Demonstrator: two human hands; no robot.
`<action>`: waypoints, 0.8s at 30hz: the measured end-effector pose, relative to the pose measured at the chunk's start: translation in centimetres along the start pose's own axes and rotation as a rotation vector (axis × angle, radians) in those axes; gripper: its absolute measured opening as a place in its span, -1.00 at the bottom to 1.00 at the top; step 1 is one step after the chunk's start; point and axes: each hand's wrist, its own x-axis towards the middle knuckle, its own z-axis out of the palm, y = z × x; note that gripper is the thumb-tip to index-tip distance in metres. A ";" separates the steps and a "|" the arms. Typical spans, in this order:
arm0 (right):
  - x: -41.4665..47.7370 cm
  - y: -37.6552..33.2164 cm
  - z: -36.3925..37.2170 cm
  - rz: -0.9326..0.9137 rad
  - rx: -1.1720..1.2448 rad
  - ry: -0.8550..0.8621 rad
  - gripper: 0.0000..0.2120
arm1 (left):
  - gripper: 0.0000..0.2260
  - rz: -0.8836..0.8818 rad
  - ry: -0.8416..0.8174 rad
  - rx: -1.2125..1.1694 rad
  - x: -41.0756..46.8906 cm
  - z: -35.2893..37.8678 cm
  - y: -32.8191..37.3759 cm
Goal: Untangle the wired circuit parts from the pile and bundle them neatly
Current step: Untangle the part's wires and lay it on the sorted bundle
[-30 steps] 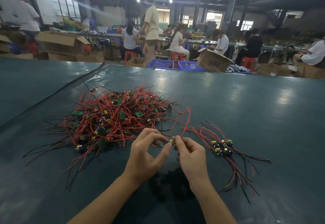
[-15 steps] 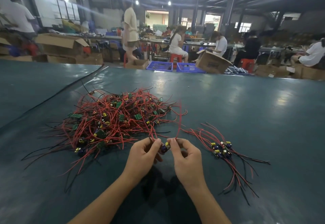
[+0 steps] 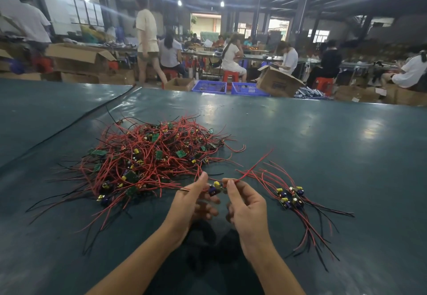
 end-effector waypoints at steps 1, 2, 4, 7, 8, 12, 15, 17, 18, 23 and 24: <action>-0.1 0.0 0.1 -0.021 -0.015 -0.019 -0.85 | -0.54 -0.006 -0.034 0.061 -0.2 0.1 0.0; -0.1 0.0 0.2 -0.030 -0.025 -0.027 -0.87 | -0.55 -0.007 -0.055 0.098 -0.3 0.3 0.0; 0.0 0.0 0.1 -0.017 -0.062 -0.014 -0.87 | -0.63 0.004 -0.057 0.094 -0.4 0.4 0.0; 0.1 0.1 0.1 0.066 -0.038 0.036 -0.86 | -0.71 0.054 -0.068 0.085 -0.3 0.4 -0.1; 0.1 0.1 0.2 0.105 -0.002 0.059 -0.85 | -0.72 0.082 -0.075 0.098 -0.3 0.4 -0.1; 1.1 -0.8 -0.4 0.238 0.148 0.214 -0.76 | -0.68 0.170 -0.085 0.172 -0.1 0.3 -0.1; 2.0 -1.5 -1.9 0.275 0.284 0.328 -0.81 | -0.68 0.190 -0.120 0.198 0.1 -0.1 0.0; 2.5 -1.8 -2.8 0.280 0.359 0.369 -0.85 | -0.68 0.195 -0.152 0.208 0.1 -0.3 0.0; 2.8 -1.9 -3.1 0.287 0.397 0.388 -0.86 | -0.66 0.197 -0.164 0.213 0.2 -0.2 -0.1; 2.9 -1.6 -3.7 0.267 0.383 0.478 -0.86 | -0.65 0.180 -0.179 0.228 0.0 0.0 -0.9; 2.7 -1.4 -3.5 0.250 0.343 0.476 -0.86 | -0.64 0.180 -0.164 0.217 0.0 0.0 -1.0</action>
